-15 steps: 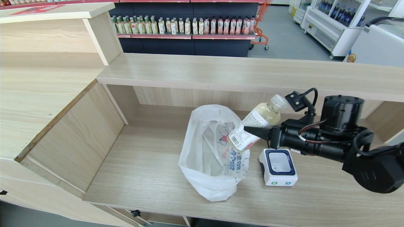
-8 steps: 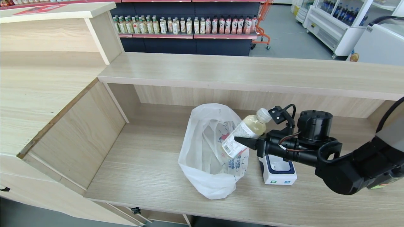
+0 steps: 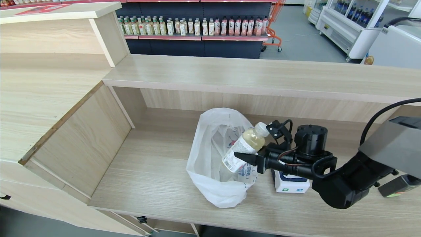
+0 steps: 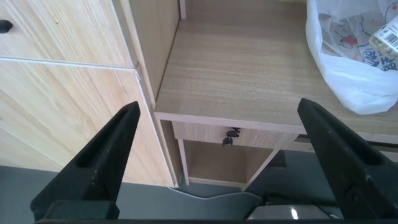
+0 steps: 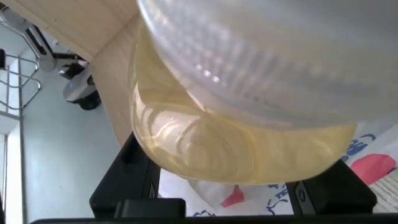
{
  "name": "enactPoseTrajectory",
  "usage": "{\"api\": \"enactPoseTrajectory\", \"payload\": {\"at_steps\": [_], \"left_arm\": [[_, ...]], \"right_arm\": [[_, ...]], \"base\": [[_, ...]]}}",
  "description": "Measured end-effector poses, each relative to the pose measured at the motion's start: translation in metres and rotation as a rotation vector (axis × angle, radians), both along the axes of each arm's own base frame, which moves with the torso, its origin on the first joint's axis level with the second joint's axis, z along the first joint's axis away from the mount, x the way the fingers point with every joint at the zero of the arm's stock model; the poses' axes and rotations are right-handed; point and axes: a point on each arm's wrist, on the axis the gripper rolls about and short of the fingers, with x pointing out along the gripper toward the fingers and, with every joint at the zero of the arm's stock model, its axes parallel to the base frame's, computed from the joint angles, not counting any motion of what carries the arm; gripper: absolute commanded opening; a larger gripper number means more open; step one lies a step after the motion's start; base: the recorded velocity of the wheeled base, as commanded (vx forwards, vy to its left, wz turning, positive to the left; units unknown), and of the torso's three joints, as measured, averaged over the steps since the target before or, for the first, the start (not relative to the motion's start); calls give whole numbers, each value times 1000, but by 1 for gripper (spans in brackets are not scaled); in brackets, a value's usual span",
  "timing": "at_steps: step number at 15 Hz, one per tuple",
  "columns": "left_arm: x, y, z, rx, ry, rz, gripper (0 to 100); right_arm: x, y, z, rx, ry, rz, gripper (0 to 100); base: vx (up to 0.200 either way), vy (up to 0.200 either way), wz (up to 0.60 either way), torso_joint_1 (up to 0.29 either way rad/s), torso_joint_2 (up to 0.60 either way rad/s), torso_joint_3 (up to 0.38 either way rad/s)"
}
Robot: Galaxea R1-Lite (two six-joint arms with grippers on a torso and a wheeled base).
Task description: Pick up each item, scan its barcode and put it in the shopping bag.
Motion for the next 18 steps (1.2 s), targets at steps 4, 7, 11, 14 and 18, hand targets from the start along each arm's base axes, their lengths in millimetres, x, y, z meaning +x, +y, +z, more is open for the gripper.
{"api": "enactPoseTrajectory", "payload": {"at_steps": [4,7,11,14,18], "left_arm": [[0,0,0,0,0,0,100],[0,0,0,0,-1,0,100],[0,0,0,0,0,0,100],[0,0,0,0,0,0,100],[0,0,0,0,-1,0,100]], "right_arm": [[9,12,-8,-57,-112,40,0],[18,17,-17,-105,-178,54,0],[28,22,-31,-155,-240,88,0],[32,25,-43,-197,-269,105,0],[35,29,-51,-216,-287,119,100]], "base": [[0,0,0,0,0,0],[0,0,0,0,0,0],[0,0,0,0,0,0],[0,0,0,0,0,0],[0,0,0,0,0,0]]}}
